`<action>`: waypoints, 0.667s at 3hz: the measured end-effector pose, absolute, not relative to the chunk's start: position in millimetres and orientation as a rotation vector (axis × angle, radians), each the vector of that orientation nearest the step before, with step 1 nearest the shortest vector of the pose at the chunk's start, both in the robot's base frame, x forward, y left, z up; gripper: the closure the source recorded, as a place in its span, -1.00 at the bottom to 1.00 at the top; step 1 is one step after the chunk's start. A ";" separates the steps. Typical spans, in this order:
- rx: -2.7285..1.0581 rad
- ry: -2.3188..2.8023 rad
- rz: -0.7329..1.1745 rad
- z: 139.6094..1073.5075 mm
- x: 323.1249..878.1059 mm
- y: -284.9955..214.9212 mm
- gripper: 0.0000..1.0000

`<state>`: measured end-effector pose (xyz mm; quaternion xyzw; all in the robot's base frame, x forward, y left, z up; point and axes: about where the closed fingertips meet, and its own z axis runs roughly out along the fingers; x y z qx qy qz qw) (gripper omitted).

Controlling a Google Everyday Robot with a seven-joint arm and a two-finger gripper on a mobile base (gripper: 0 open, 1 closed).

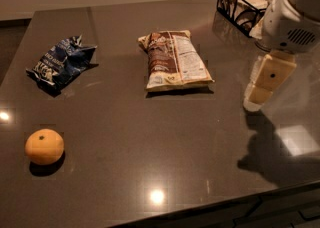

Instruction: Pick brown chip bag

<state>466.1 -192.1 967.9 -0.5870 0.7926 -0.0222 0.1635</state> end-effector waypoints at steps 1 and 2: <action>-1.610 2.307 -0.050 957.5 487.2 -173.7 -1.00; -1.499 2.367 -0.041 945.6 511.2 -151.7 -1.00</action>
Offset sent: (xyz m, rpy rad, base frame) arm 0.0735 0.0649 -0.0357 0.0767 0.0164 -0.2658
